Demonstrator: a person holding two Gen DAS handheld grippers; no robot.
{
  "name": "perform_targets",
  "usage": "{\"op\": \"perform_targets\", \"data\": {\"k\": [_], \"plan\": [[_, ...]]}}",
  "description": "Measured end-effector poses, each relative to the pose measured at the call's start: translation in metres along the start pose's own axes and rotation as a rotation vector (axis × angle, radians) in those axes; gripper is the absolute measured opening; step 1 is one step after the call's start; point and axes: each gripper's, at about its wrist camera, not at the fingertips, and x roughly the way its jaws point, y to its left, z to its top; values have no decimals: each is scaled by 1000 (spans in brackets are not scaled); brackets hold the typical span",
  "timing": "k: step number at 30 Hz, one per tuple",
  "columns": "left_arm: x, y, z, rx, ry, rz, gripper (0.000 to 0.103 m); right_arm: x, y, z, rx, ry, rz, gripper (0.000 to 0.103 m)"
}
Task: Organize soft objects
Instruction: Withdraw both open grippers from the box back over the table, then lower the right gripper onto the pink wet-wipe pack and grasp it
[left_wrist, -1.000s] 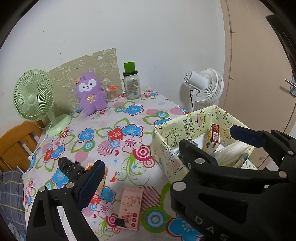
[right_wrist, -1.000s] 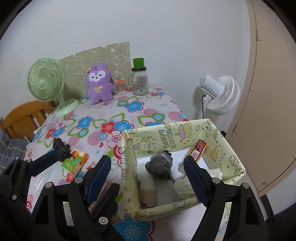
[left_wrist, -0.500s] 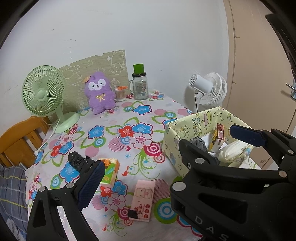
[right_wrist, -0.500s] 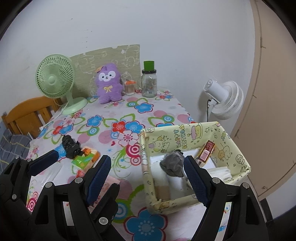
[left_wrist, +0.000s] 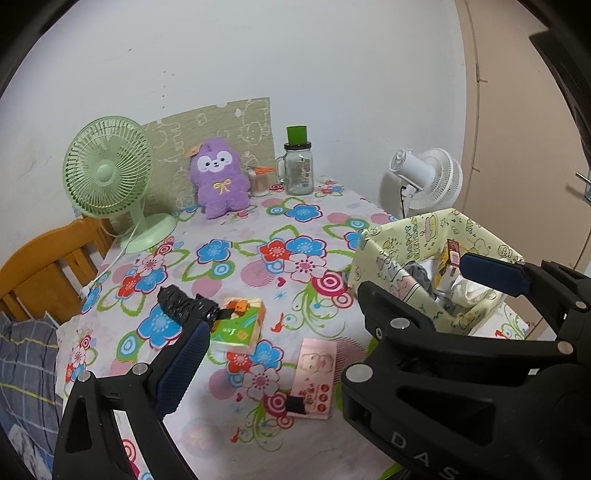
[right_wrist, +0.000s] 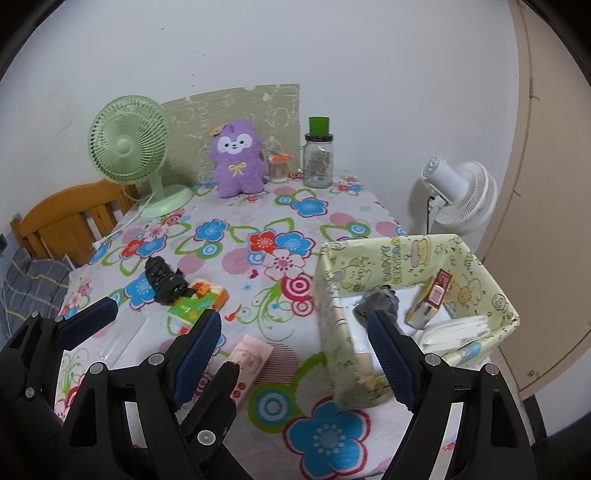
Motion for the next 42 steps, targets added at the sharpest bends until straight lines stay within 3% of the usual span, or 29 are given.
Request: {"op": "perform_targets", "data": {"k": [22,42], "plan": [[14,54,-37,-82,32,52,103,33,42,-20,-55,7,58,95],[66,72,-65,-104,164,66,103,98,46,-44,-33,185,68,95]]}}
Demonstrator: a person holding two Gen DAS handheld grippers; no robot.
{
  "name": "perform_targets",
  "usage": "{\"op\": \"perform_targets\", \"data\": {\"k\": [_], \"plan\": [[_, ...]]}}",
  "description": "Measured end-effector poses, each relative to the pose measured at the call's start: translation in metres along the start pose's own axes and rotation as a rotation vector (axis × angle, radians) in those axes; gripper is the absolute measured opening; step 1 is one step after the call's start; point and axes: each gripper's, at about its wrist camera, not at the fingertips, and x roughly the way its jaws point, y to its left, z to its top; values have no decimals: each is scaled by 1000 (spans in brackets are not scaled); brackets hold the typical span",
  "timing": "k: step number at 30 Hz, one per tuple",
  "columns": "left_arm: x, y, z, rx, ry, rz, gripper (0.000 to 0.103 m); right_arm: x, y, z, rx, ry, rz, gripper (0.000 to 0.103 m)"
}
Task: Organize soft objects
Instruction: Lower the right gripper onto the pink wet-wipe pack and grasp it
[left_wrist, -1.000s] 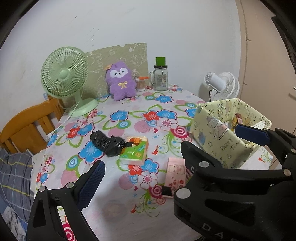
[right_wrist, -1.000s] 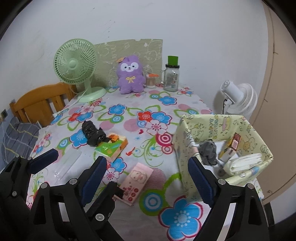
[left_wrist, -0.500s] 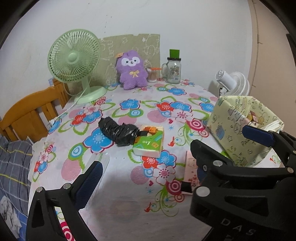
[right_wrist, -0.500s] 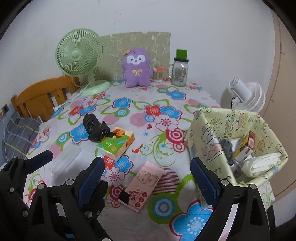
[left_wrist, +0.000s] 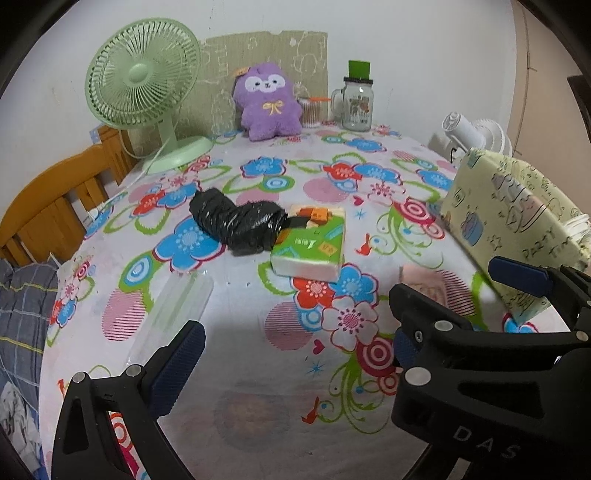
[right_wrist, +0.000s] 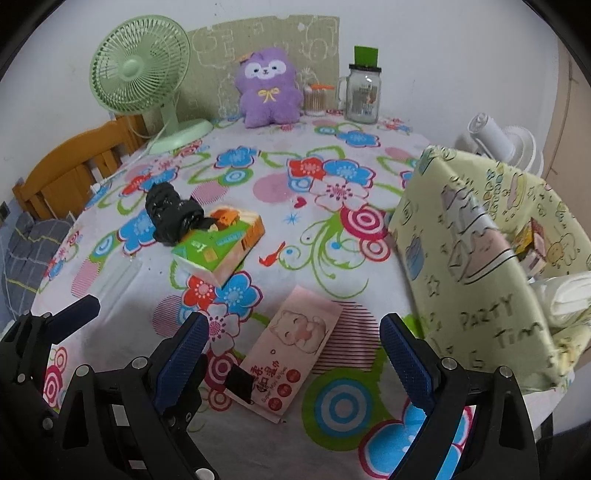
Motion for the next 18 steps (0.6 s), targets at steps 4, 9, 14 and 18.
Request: {"op": "perform_targets", "data": {"k": [4,9,14,18], "plan": [[8,3,-2,-2,23,5,103,9,1,0,7,24,6,95],[14,4,-3,-5,38,1,103,20,0,1,22,53,6,92],[23,2,-3,8,65,8,102,34,1,-1,50,97,13,82],[30,1,-4,21,88,9,102,35,9,-2,8,91,-15,75]]}}
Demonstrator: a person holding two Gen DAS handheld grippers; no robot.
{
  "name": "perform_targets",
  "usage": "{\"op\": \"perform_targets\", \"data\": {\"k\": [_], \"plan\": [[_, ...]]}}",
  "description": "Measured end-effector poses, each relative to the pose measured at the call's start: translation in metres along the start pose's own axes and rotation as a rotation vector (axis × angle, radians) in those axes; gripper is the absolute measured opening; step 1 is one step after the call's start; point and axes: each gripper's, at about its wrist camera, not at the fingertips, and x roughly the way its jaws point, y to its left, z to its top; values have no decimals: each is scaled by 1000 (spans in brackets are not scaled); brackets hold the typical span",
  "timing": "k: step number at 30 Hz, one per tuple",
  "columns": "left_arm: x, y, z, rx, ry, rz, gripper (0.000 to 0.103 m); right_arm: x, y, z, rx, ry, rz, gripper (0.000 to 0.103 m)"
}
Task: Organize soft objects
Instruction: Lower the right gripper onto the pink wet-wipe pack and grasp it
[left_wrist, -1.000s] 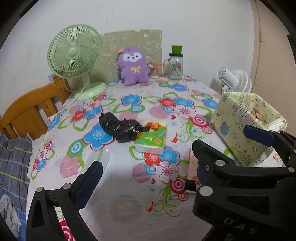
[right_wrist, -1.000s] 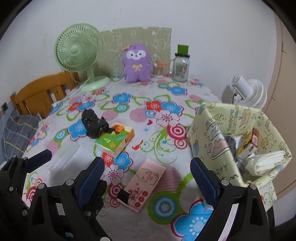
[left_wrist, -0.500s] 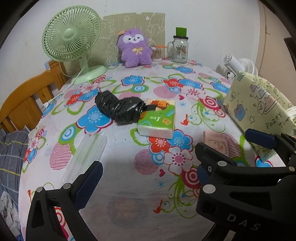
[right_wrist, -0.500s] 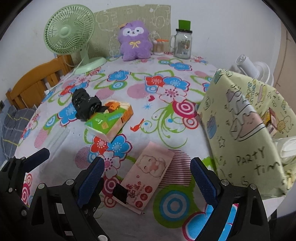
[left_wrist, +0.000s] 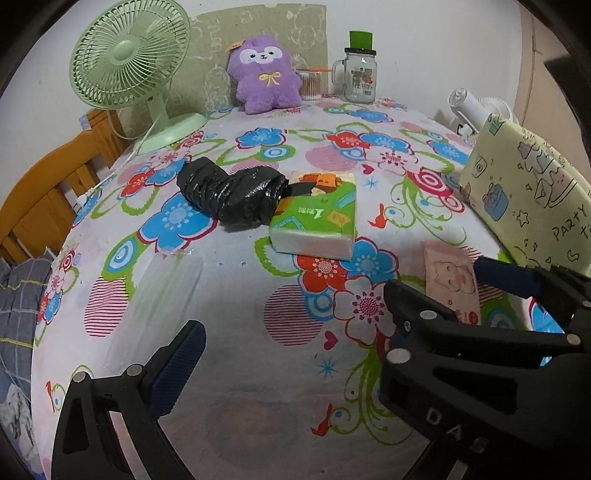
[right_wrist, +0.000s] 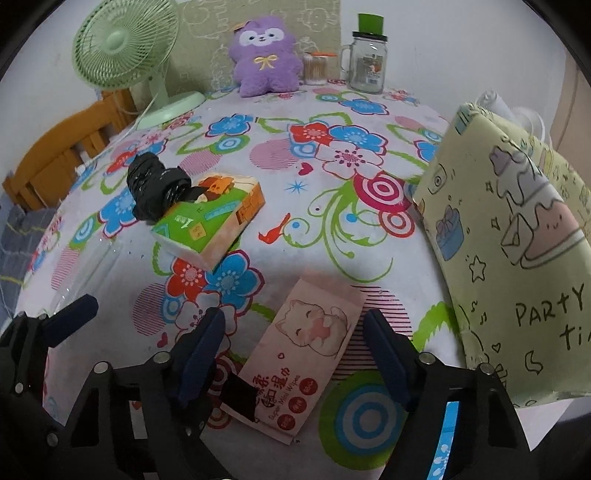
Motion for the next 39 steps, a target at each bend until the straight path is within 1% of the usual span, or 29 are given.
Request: {"op": "perform_targets", "data": {"k": [2,3,5,6,10,24,34,36,37,39], "plan": [[2,0,0,2,1,-7,102,0,2,1,-10,-2,-25,61],[2,0,0,2,2,-13,102,0,2,2,-19,-2,-32,58],[2,0,0,6,-1,-13,102,0,5,3,-37,-4,-26,47],[2,0,1,8,-1,-13,102,0,6,3,-42,-6,-23,43],[3,3,2,14,-3,-10,102,1,11,6,-52,-10,-21,42],[-2,36,10,8,-35,73,102,-6,40,22,-83,-62,10,42],[-10,58,17,22,-79,103,102,-11,60,31,-96,-85,20,42],[-9,64,17,13,-79,112,100,-10,63,32,-99,-82,20,42],[-8,68,17,7,-78,108,98,-9,65,33,-100,-81,19,42],[-5,73,17,-4,-74,95,96,-7,68,33,-105,-79,14,42]]}}
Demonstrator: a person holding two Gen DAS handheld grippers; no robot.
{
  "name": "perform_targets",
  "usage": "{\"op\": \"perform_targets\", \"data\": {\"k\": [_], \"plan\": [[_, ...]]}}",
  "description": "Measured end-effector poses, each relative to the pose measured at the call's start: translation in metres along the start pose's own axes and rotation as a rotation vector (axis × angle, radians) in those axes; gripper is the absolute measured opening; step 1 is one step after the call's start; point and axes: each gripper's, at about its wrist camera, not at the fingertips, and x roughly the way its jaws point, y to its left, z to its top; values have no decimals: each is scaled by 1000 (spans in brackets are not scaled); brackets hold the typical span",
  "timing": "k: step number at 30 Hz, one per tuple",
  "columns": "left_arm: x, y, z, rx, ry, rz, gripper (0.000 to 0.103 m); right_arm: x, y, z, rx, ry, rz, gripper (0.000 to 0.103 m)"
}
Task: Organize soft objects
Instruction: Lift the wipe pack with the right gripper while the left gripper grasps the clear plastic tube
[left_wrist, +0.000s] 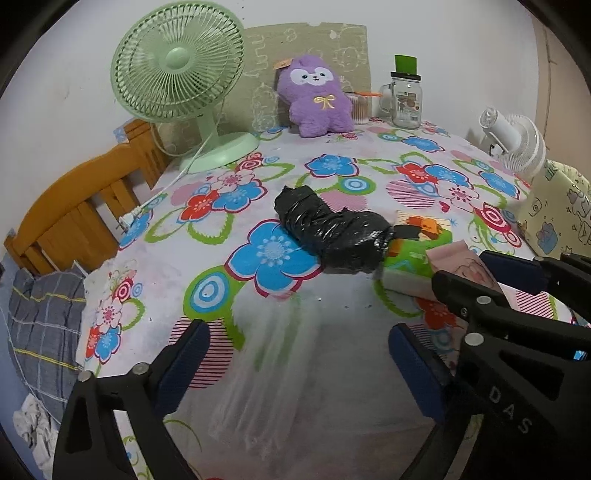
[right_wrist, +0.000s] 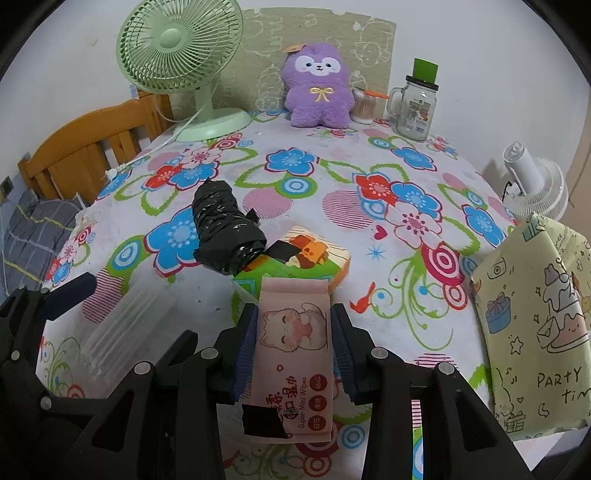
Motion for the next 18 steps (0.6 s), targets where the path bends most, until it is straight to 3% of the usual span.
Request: {"op": "perform_targets", "data": {"k": [4,9,15,16,18], "plan": [[8,5,-1,-11,18,-12,87,3,3,0,-6,9,-6,42],[18,9,-2,-28,61,-43,85,4,4,0,-9,13,-6,42],[20,11,-4,-45,79,-81,61,4,4,0,-11,14,-4,42],[19,10,-4,-44,78,-91,48,4,4,0,-9,14,-2,42],[16,7,-5,-35,71,-106,39,4,4,0,-9,14,-1,42]]}}
